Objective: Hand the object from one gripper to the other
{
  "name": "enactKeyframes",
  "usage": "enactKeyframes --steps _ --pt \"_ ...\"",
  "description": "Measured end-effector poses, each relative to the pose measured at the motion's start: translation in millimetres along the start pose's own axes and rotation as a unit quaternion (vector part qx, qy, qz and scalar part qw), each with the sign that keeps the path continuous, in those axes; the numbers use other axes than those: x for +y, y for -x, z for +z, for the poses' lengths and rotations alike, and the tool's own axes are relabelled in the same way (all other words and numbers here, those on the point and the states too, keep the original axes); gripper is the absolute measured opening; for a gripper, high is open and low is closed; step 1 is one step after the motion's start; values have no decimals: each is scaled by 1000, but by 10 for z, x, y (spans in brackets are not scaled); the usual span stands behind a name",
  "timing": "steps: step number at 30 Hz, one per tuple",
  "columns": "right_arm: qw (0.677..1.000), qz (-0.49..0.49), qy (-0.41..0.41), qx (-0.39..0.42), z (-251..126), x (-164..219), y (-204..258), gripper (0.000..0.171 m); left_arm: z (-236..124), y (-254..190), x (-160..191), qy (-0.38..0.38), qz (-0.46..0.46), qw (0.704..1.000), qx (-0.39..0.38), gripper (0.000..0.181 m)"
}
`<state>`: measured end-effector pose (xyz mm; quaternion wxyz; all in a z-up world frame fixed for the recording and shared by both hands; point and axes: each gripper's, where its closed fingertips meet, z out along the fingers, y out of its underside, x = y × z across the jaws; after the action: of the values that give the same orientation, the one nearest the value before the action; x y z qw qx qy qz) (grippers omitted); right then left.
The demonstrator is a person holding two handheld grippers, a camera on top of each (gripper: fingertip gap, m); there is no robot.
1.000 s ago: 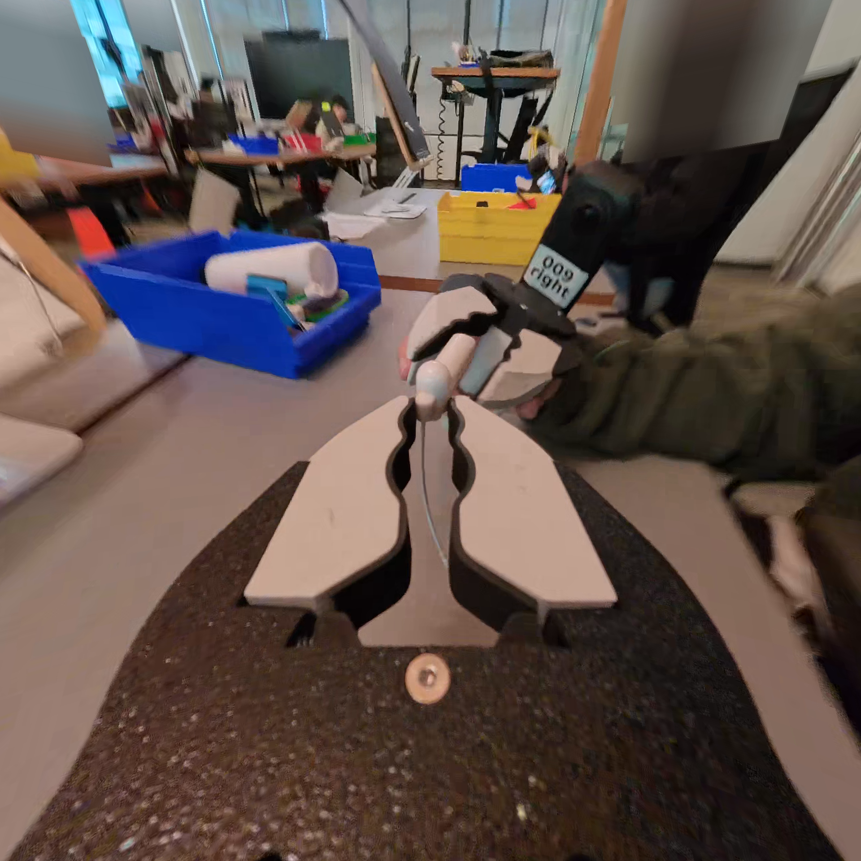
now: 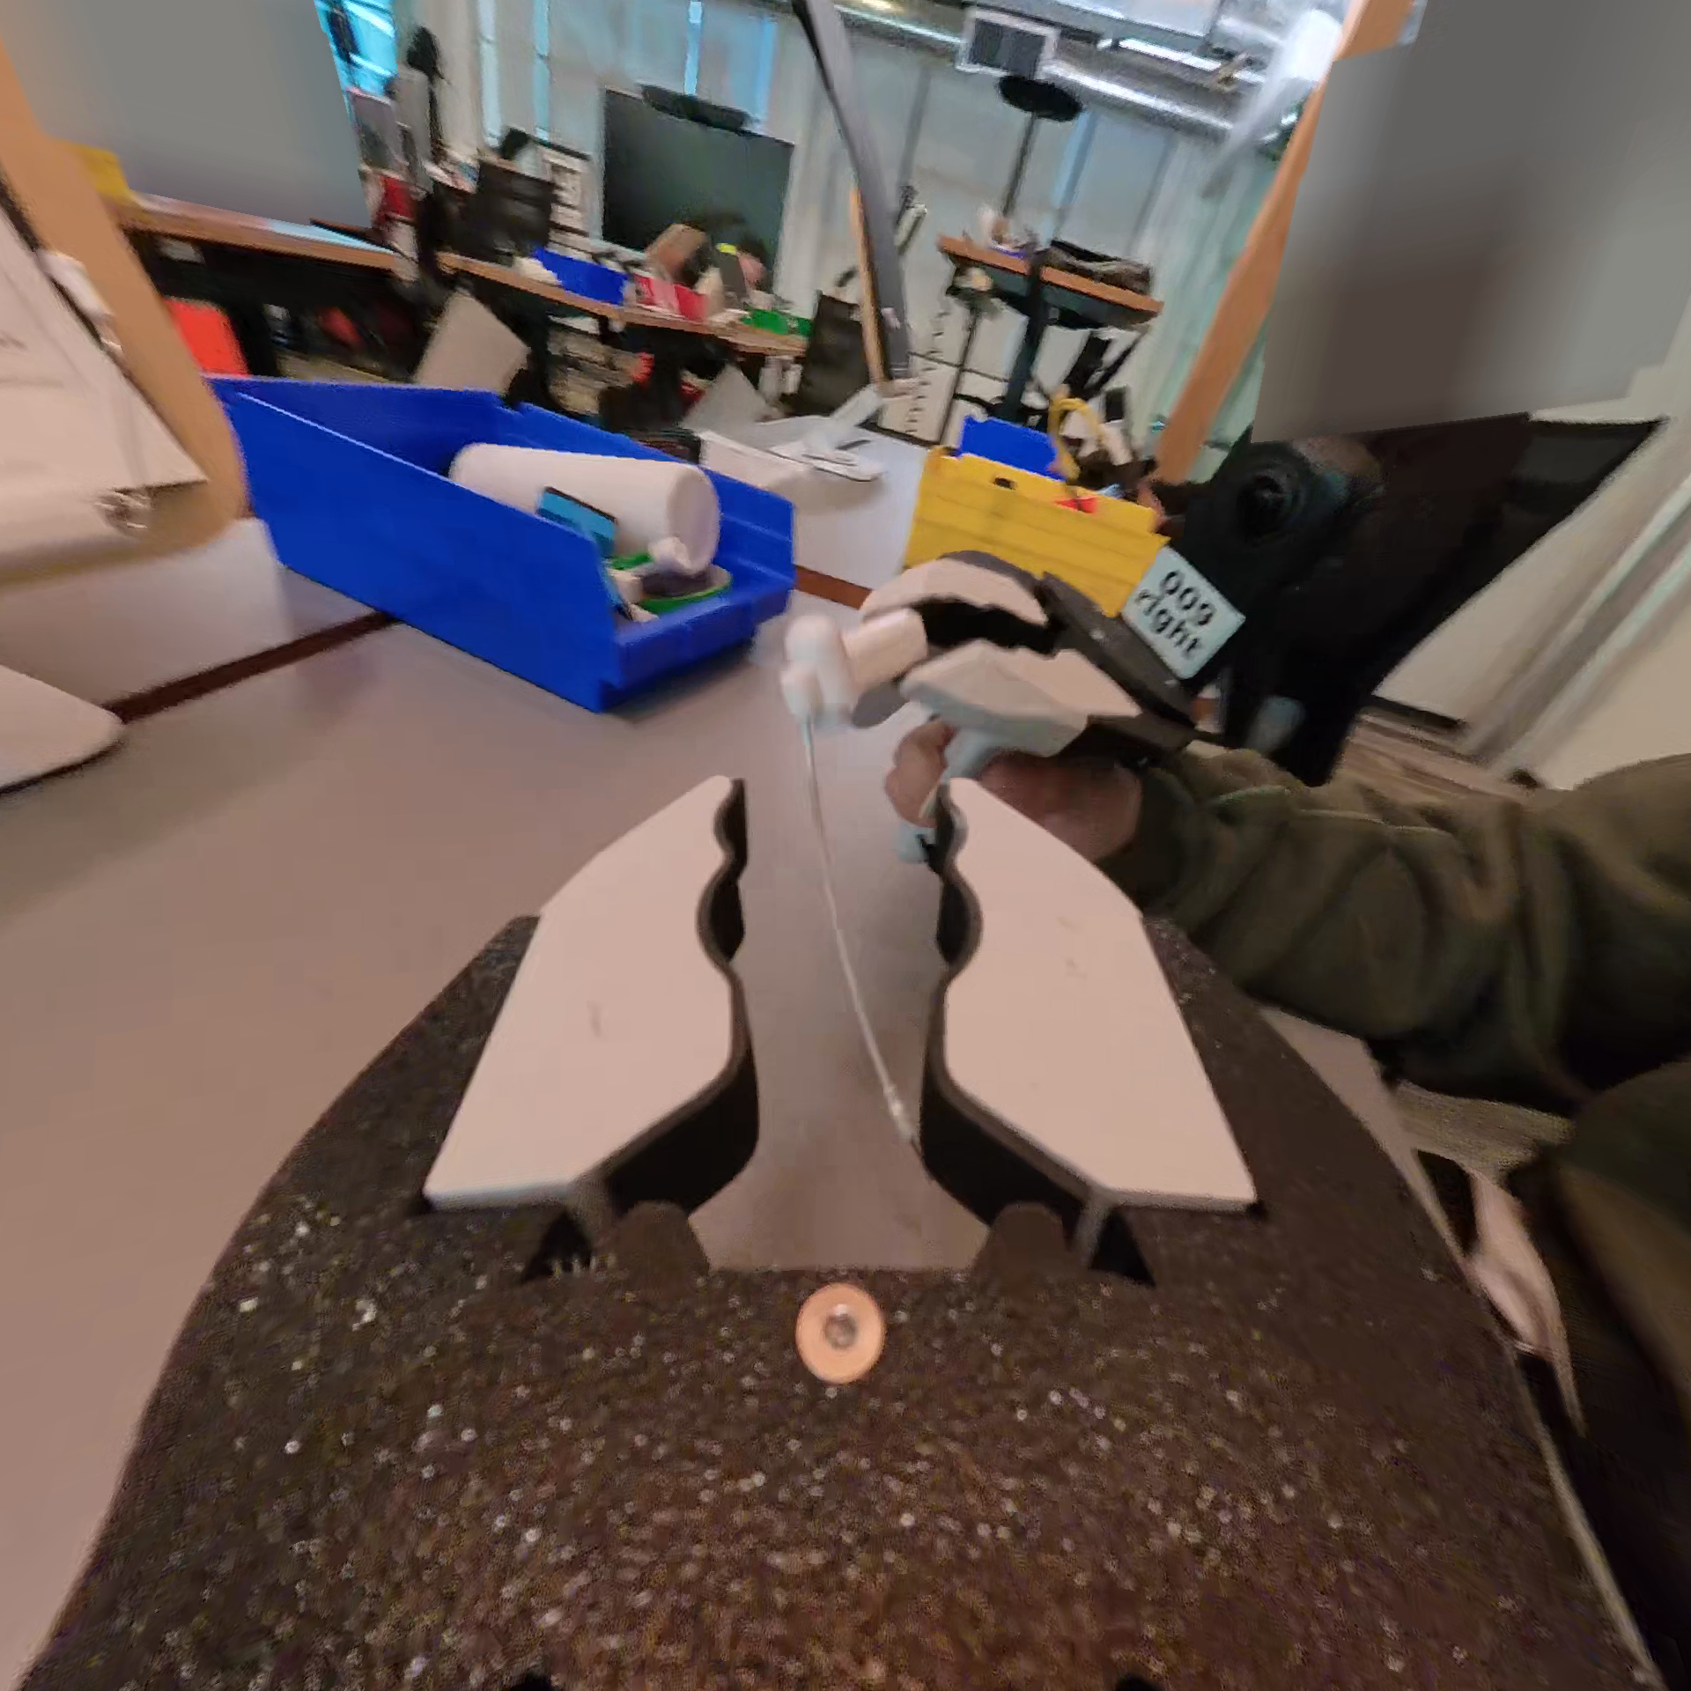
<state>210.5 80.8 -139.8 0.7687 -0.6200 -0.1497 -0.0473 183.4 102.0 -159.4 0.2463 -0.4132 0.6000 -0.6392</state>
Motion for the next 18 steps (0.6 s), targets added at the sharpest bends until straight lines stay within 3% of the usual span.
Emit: enactKeyframes --steps 6,11,18 --pt "985 90 -8 148 -239 56 -598 15 86 209 439 136 56 986 -76 47" --pt "982 124 -23 143 -235 47 -595 15 229 164 683 190 61 977 -79 40" --pt "989 106 -28 101 -144 4 -417 15 342 9 694 170 8 985 -36 26"
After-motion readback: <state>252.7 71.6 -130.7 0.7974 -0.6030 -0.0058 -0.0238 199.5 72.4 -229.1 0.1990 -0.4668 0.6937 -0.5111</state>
